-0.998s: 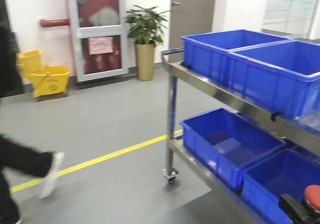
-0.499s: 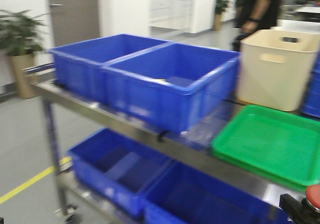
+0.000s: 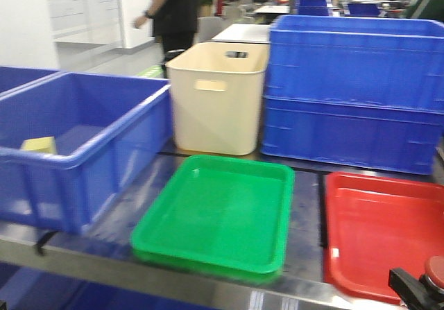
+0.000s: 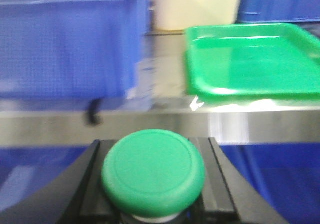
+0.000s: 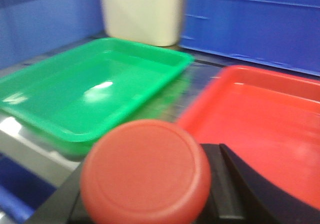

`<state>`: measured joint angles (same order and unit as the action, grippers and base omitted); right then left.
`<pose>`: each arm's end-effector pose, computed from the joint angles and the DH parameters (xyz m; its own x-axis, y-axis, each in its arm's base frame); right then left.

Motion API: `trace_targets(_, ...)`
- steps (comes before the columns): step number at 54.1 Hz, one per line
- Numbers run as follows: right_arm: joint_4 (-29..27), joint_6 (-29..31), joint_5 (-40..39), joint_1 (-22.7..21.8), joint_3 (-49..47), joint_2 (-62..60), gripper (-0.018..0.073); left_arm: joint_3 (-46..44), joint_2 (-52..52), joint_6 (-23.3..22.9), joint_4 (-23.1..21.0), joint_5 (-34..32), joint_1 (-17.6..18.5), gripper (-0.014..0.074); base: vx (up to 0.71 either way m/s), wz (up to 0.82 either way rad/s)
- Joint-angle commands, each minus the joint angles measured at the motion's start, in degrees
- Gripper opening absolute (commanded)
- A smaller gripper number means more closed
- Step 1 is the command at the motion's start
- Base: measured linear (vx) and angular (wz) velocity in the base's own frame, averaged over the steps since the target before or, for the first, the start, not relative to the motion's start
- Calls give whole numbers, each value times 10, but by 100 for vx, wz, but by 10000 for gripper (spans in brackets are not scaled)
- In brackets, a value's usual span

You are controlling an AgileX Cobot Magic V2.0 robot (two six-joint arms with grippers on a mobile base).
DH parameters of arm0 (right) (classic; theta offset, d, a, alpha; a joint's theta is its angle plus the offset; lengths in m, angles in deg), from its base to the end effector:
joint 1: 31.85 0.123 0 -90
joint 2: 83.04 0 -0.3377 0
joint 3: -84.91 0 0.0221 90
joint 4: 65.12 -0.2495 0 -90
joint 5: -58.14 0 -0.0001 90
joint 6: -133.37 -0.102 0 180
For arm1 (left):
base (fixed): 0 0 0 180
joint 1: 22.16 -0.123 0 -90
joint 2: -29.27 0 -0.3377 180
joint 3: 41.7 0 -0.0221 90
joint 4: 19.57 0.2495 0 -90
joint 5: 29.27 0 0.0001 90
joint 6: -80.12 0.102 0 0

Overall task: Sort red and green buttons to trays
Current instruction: 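Move the left gripper over the green tray, right over the red tray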

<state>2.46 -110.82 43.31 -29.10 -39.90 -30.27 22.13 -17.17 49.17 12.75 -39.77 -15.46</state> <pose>0.1354 0.0306 0.3150 -0.1977 -0.0553 -0.9787 -0.2872 0.9579 0.0039 0.1066 -0.0225 0.2819 -0.1923 0.0389 -0.9806 0.2141 0.9768 -0.0032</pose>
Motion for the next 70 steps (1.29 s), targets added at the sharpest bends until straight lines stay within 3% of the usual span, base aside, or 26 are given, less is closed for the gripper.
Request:
trace_targets(1, -9, 1, -22, -1, -19, -1, -8, -17, 1, -1, -7, -46, 2, 0, 14, -54)
trace_targets(28, -9, 1, -22, -1, -19, -1, -8, -17, 1, -1, -7, -46, 2, 0, 9, -36)
trace_targets(64, -9, 1, -22, -1, -19, -1, -8, -17, 1, 1, -7, -51, 2, 0, 1, -6)
trace_targets(70, -14, 1, -27, -1, -23, 8, -8, -22, -17, 2, -12, -93, 2, 0, 0, 0)
